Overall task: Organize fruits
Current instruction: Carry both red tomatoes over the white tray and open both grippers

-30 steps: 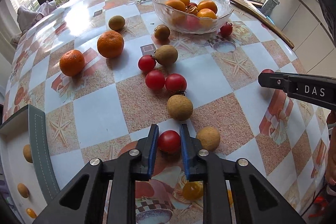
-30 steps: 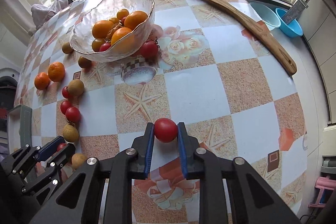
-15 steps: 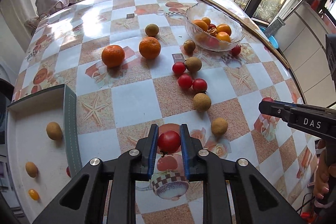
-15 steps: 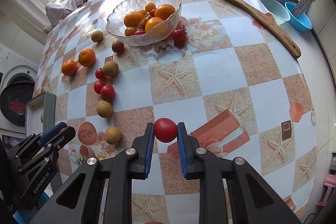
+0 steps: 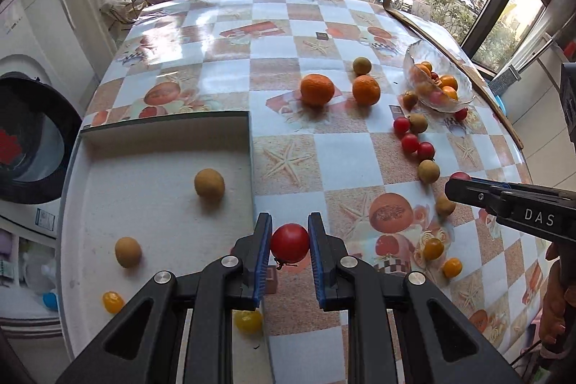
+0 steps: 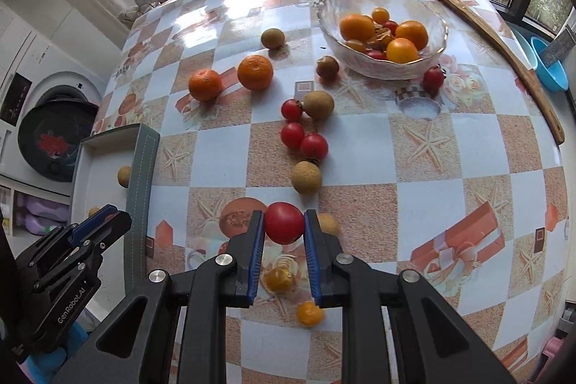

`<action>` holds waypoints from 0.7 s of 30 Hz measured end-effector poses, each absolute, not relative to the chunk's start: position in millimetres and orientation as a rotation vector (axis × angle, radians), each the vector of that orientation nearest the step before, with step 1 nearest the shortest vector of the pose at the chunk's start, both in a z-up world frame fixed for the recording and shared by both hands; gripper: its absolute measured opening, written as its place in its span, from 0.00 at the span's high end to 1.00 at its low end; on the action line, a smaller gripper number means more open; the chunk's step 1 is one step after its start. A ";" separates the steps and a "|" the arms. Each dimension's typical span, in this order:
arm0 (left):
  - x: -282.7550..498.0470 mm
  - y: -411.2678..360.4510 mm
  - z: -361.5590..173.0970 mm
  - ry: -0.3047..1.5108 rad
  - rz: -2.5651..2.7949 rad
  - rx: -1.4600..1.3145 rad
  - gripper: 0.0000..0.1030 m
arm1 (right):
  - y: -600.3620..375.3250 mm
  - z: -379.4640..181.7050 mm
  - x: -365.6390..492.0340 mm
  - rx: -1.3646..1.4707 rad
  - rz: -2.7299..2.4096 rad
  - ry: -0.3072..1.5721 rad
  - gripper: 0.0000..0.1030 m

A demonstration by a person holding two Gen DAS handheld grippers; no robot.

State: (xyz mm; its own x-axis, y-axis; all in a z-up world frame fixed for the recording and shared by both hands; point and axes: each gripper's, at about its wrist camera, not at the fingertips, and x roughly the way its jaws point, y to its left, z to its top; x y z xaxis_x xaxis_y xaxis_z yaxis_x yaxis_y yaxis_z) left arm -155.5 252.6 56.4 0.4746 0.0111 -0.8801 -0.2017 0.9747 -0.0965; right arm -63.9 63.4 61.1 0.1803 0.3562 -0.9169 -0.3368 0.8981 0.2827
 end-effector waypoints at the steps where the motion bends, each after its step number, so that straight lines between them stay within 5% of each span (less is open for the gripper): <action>1: -159.0 260.1 56.9 1.066 0.147 -0.199 0.79 | 72.3 62.2 -65.9 0.011 0.504 1.301 0.77; 21: -166.4 399.7 14.6 1.119 0.339 -0.191 0.79 | 262.4 46.3 -111.3 -0.161 0.789 1.342 0.77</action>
